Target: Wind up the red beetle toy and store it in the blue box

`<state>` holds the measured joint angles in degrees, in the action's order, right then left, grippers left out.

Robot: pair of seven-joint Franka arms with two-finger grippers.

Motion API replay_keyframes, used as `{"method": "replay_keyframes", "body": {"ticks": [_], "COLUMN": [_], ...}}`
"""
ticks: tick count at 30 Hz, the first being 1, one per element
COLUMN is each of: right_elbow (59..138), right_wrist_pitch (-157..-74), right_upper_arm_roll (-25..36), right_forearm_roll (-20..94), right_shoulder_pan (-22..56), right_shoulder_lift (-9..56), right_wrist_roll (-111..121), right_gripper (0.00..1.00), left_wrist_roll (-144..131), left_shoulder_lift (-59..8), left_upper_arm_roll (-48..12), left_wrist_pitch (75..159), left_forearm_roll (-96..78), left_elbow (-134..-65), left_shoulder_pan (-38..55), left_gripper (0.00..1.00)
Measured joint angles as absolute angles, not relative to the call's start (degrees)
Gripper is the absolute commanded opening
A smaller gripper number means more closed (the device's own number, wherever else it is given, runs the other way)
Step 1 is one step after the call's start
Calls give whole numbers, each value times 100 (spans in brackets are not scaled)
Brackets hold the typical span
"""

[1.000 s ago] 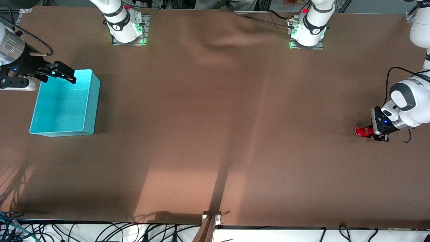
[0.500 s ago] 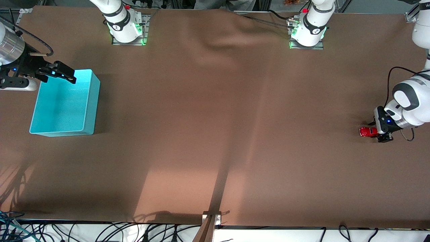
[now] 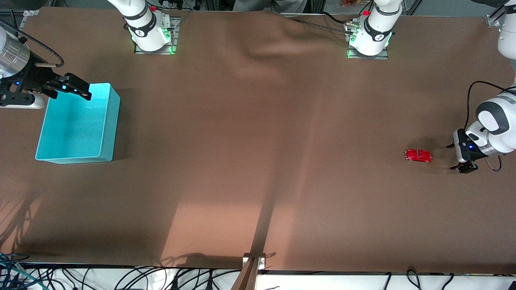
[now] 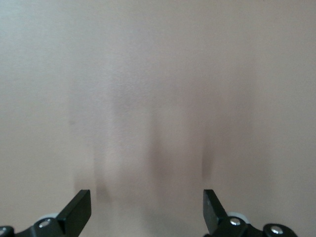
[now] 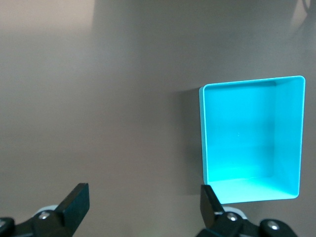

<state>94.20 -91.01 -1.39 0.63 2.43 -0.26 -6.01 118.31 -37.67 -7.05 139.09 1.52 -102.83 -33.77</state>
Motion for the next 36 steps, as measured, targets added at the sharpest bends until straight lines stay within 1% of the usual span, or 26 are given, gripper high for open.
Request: {"method": "replay_keyframes", "body": {"ticks": [10,22,30,36], "right_elbow": [9420,9420,9420,9420], "right_wrist_pitch": [-9101,-9101,-9101,-9101], "right_upper_arm_roll": [-138,-139,-139,-139], "right_forearm_roll": [63,63,63,63], "right_shoulder_pan": [243,243,243,243], "right_shoulder_lift": [-26,-26,-26,-26], "right_wrist_roll": [-601,-601,-600,-599], "right_gripper": [100,100,100,100], "left_wrist_roll": [11410,9931,8755,7614], "left_shoulder_lift": [-3759,-3727,-3719,-3626], "left_upper_arm_roll": [-748,-758,-768,-787], "left_wrist_pitch": [13299,11956,11237,10495], "left_forearm_roll": [152,152,148,102], "left_elbow": [-9626,-8385,-7719,-7306], "left_shoulder_pan": [-3269,-2795,-2706,-2484], "left_gripper": [100,100,100,100]}}
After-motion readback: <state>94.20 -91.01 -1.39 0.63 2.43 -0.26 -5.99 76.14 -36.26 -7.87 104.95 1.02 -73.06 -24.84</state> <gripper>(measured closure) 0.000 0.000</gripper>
